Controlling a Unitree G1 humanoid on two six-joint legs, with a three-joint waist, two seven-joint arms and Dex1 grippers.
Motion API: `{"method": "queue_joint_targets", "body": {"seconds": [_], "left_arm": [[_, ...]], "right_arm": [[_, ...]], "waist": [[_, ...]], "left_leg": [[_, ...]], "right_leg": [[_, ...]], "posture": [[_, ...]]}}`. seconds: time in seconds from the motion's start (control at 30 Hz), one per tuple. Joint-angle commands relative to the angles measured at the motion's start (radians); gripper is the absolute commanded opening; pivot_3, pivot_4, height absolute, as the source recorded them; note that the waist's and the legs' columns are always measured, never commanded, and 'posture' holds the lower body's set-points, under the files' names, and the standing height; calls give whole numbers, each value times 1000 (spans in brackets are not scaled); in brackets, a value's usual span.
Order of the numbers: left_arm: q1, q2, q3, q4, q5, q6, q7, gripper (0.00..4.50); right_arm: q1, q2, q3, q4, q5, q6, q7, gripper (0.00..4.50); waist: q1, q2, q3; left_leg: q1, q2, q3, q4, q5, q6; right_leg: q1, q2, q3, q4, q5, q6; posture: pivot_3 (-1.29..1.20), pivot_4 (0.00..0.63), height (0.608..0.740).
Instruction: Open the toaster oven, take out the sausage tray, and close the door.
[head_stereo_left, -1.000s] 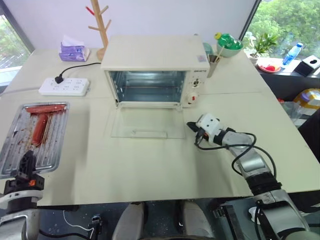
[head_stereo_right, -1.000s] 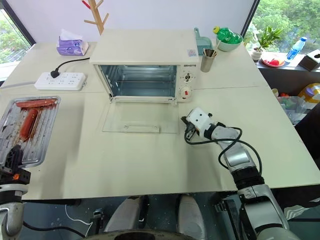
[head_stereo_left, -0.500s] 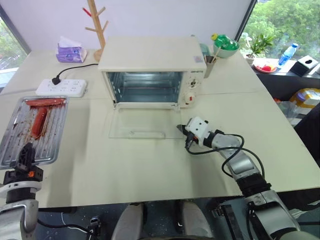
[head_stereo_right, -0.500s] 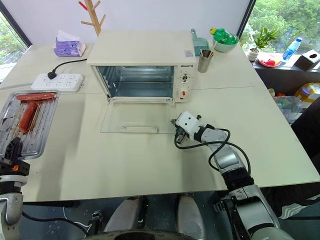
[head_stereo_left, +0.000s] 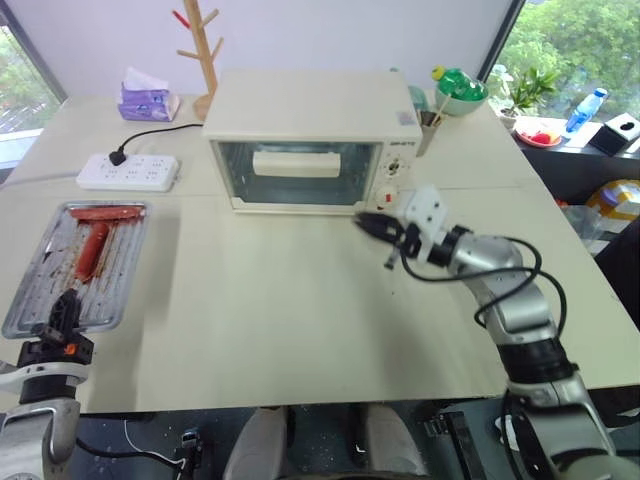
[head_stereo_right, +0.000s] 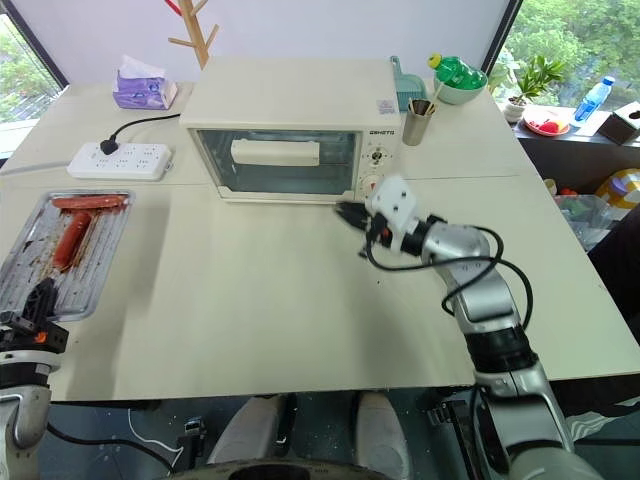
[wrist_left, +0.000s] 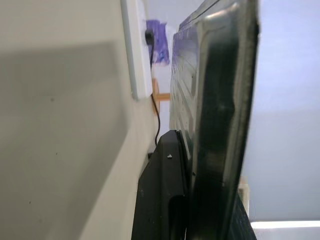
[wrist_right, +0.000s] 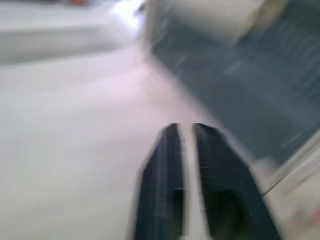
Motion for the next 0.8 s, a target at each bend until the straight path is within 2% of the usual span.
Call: {"method": "queue_joint_targets", "body": {"seconds": [0.03, 0.17, 0.2, 0.37, 0.47, 0.67, 0.8], "left_arm": [[31, 83, -36, -20, -3, 108, -32, 0], [60, 187, -30, 20, -18, 230, -77, 0], [61, 215, -33, 44, -18, 272, -86, 0], [71, 353, -94, 94, -17, 433, -152, 0], [40, 402, -134, 137, -16, 489, -187, 0], [-42, 413, -239, 176, 12, 565, -249, 0], [-108, 412, -331, 197, 71, 619, -304, 0]], "right_arm": [[45, -91, -71, -135, 139, 80, 118, 2337], [96, -181, -137, -203, 244, 148, 187, 4315], [117, -221, -159, -221, 286, 187, 224, 4423], [220, -391, -261, -260, 392, 294, 342, 4423], [250, -429, -322, -263, 431, 334, 331, 4423], [275, -443, -366, -270, 406, 338, 276, 4423], [309, -463, -394, -290, 402, 342, 266, 4423]], "waist": [[-3, 1, 0], [-6, 1, 1], [-6, 1, 1], [2, 2, 2], [0, 4, 3], [-2, 4, 3], [2, 5, 4]], "left_leg": [[0, 0, 1, 0, 0, 0], [1, 2, 1, -1, 0, 0], [1, 2, 1, -1, -1, 0], [-2, 2, 2, -2, -1, 0], [-4, 1, 4, -2, -1, 0], [-4, 2, 7, -2, -4, -4], [-5, 1, 8, -2, -4, -1]], "right_leg": [[0, 0, 0, 0, 0, 0], [-1, -1, 1, 0, 0, 0], [-2, -1, 1, 0, 0, 0], [-5, -3, 0, 1, 0, 0], [-8, -5, 1, 1, 0, 0], [-9, -9, 0, 1, 0, 0], [-10, -10, -1, 1, 0, 0]], "posture": [[0, 150, 740], [0, 150, 740], [0, 150, 740], [0, 150, 740], [0, 150, 740], [0, 150, 740], [0, 150, 740]]}}
